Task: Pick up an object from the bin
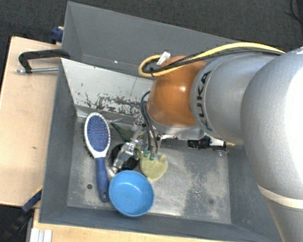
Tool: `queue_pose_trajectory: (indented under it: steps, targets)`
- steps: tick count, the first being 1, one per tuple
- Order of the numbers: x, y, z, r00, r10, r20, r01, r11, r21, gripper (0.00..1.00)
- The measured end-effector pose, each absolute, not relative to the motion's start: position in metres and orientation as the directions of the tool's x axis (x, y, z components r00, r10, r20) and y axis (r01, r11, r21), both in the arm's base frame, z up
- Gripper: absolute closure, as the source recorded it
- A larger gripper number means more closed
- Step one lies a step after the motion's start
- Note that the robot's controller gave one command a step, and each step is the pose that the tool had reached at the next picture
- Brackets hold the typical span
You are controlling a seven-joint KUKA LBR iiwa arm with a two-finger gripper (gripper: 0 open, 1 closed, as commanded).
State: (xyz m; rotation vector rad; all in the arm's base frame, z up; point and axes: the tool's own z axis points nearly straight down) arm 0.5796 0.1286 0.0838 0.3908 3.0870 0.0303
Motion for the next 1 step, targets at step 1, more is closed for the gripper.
queue_pose_trajectory:
  steps: [1]
  targets:
    - [0.5828, 0.1172, 0.1373, -0.885, 0.465, -0.008, 0.465, 0.885, 0.006, 1.0]
